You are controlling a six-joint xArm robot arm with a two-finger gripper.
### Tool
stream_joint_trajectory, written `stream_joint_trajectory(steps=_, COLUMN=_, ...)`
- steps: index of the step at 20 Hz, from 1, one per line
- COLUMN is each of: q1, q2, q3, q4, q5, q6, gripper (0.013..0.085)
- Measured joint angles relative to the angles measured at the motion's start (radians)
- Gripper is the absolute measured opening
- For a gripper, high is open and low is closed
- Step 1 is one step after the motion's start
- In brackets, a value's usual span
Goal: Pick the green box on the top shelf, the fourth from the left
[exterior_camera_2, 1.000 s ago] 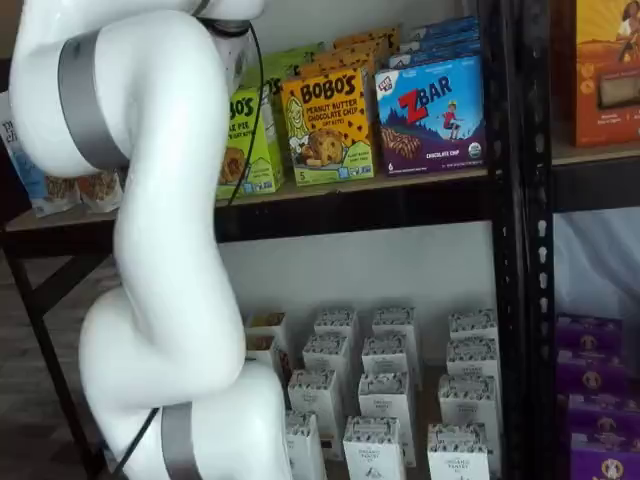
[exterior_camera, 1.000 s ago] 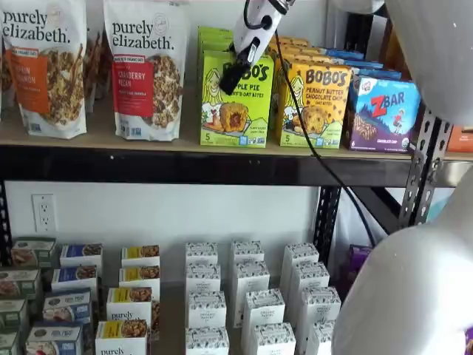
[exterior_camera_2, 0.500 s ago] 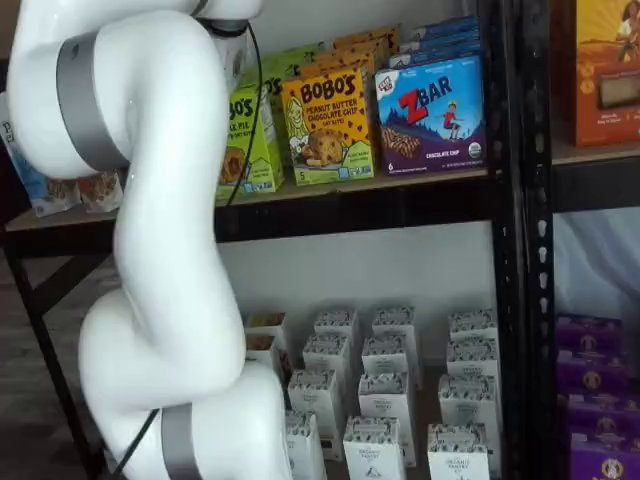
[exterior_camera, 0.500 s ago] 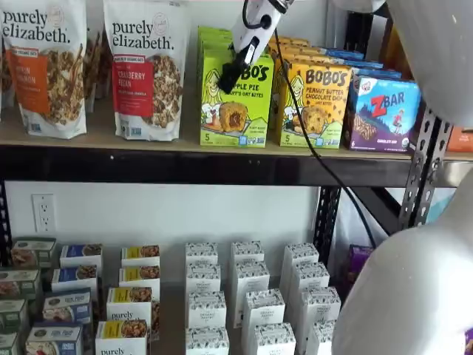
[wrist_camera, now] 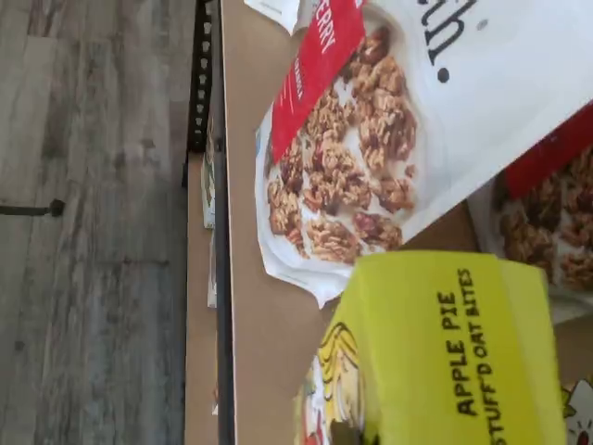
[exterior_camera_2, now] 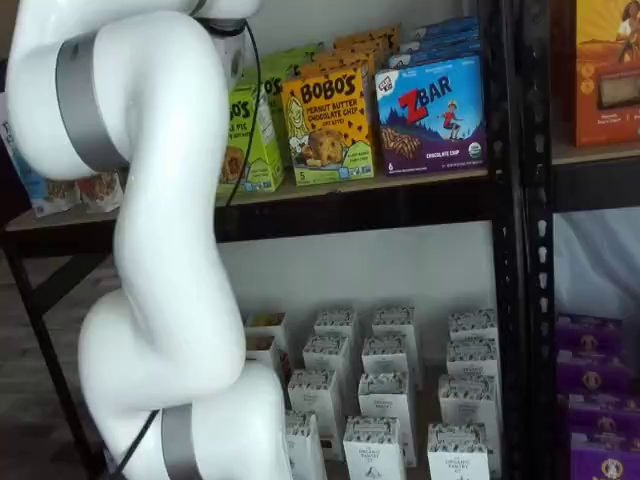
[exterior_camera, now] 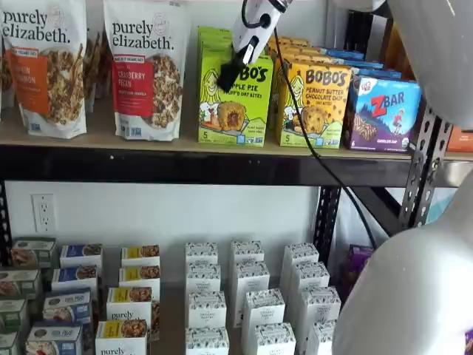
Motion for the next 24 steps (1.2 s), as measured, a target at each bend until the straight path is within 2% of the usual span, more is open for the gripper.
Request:
stream_joint_trajectory(steps=1, q1=0.001, q2=-0.001, q3=0.001, q4=-0.001, q5=0.0, q6=0.001, gripper=0.029)
stream_joint_trajectory(steps=2, q1=0.001, q2=-0.001, q3=0.001, q4=-0.001, q5=-0.001, q6=0.002, gripper=0.025)
stream_joint_trajectory(steps=9, q1=0.01, q2=0.0, q3=-0.006, q4=-0.022, q5=0.009, q6=0.014, gripper=0.025)
stream_joint_trajectory(steps=18, q1=0.018, q2=0.006, q3=-0.05, q4=-0.044, q5=0.09, q6=0.037, gripper=0.025)
stream_joint_trajectory(steps=24, q1=0.03, q2=0.001, q3=-0.087, q4=-0.085, q5=0.148, q6=0.065, gripper=0.025)
